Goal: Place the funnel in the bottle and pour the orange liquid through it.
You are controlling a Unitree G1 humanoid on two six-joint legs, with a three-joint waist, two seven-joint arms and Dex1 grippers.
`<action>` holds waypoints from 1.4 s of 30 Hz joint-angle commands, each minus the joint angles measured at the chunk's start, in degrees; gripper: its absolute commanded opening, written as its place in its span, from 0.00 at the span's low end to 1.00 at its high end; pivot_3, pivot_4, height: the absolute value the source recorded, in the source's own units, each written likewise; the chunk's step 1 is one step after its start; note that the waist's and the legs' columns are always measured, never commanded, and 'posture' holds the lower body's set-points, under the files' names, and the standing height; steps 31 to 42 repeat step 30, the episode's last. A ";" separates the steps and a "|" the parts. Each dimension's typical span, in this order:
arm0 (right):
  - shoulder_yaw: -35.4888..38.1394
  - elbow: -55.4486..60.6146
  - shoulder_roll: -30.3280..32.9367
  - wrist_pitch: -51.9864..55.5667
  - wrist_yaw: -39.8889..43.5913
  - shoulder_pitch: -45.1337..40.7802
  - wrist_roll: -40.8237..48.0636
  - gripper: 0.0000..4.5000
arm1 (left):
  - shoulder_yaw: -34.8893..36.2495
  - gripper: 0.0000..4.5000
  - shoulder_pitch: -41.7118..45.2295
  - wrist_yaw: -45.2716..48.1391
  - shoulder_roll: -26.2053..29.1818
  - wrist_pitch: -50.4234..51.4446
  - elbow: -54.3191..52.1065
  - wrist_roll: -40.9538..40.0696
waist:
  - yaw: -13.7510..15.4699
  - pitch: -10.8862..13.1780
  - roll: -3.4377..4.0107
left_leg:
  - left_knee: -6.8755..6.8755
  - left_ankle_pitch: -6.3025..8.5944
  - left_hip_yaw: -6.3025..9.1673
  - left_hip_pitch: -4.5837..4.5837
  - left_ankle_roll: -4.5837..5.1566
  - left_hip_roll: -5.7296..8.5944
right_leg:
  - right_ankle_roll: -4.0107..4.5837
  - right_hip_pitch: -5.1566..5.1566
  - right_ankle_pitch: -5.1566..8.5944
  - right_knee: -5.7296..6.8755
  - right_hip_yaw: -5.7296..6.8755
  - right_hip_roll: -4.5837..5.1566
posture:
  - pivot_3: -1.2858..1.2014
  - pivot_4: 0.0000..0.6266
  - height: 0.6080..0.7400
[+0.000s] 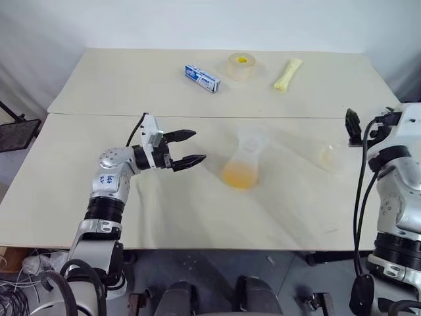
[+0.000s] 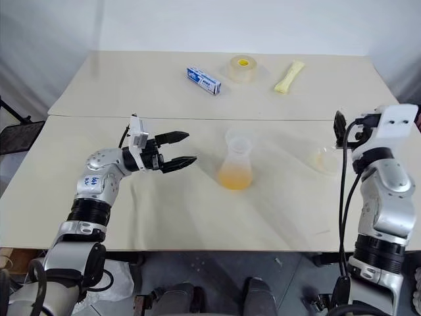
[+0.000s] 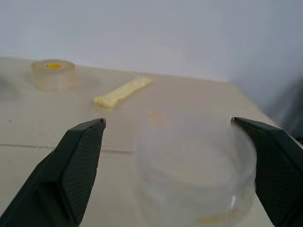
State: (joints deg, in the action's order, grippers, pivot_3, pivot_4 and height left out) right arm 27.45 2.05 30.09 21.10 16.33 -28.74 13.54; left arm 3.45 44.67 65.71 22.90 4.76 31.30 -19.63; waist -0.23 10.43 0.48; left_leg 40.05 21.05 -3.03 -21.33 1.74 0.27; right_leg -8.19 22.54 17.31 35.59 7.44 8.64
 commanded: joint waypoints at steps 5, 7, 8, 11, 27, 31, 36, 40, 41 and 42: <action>0.62 3.88 6.52 -0.57 4.91 -3.33 4.28 0.99 | 0.69 1.00 -0.17 -1.30 1.05 5.01 -4.56 -1.41 | 0.07 0.00 0.00 | 0.00 0.00 0.00 0.00 0.00 0.00 | 0.00 0.00 0.00 0.00 0.00 0.00 | 0.52 0.24 1.00; 0.68 6.82 8.38 2.72 9.52 -2.56 8.85 0.99 | 0.60 1.00 -0.92 -2.35 2.07 7.06 -6.25 -0.94 | 0.03 0.00 0.00 | 0.00 0.00 -0.01 -0.01 0.00 0.01 | 0.00 0.00 0.00 -0.01 0.00 0.01 | 0.52 0.24 1.00; 0.84 8.87 9.35 4.05 12.62 -1.42 11.72 0.99 | 0.78 1.00 -1.30 -2.40 2.59 7.77 -7.02 -1.09 | 0.03 0.00 0.00 | 0.00 0.00 -0.01 0.00 0.00 0.00 | 0.00 0.00 0.00 -0.01 0.00 0.00 | 0.52 0.24 1.00; 1.19 12.54 12.19 6.36 18.86 2.60 16.47 0.99 | 1.61 1.00 -2.39 -2.29 4.16 11.40 -8.57 -2.33 | 0.08 0.00 0.00 | -0.01 0.00 0.02 0.00 0.00 -0.04 | 0.00 0.00 0.00 -0.01 0.04 -0.02 | 0.52 0.24 1.00; -3.90 23.53 18.06 1.83 40.19 34.12 18.09 0.99 | 4.97 1.00 -18.27 6.20 10.99 4.77 -17.94 -5.59 | 1.60 0.00 -0.05 | 0.06 0.00 -0.09 0.06 0.00 -0.04 | 0.00 -0.13 0.00 -0.19 -0.05 0.00 | 0.52 0.24 1.00; -5.59 21.95 16.47 -2.79 40.50 37.80 14.87 0.99 | 5.68 1.00 -20.30 5.96 11.55 2.86 -18.22 -5.62 | 1.75 0.00 -0.05 | 0.08 0.00 -0.09 0.07 0.00 -0.02 | 0.00 -0.16 0.00 -0.19 -0.05 0.00 | 0.52 0.24 1.00; -5.59 21.95 16.47 -2.79 40.50 37.80 14.87 0.99 | 5.68 1.00 -20.30 5.96 11.55 2.86 -18.22 -5.62 | 1.75 0.00 -0.05 | 0.08 0.00 -0.09 0.07 0.00 -0.02 | 0.00 -0.16 0.00 -0.19 -0.05 0.00 | 0.52 0.24 1.00; -5.59 21.95 16.47 -2.79 40.50 37.80 14.87 0.99 | 5.68 1.00 -20.30 5.96 11.55 2.86 -18.22 -5.62 | 1.75 0.00 -0.05 | 0.08 0.00 -0.09 0.07 0.00 -0.02 | 0.00 -0.16 0.00 -0.19 -0.05 0.00 | 0.52 0.24 1.00; -5.59 21.95 16.47 -2.79 40.50 37.80 14.87 0.99 | 5.68 1.00 -20.30 5.96 11.55 2.86 -18.22 -5.62 | 1.75 0.00 -0.05 | 0.08 0.00 -0.09 0.07 0.00 -0.02 | 0.00 -0.16 0.00 -0.19 -0.05 0.00 | 0.52 0.24 1.00; -5.59 21.95 16.47 -2.79 40.50 37.80 14.87 0.99 | 5.68 1.00 -20.30 5.96 11.55 2.86 -18.22 -5.62 | 1.75 0.00 -0.05 | 0.08 0.00 -0.09 0.07 0.00 -0.02 | 0.00 -0.16 0.00 -0.19 -0.05 0.00 | 0.52 0.24 1.00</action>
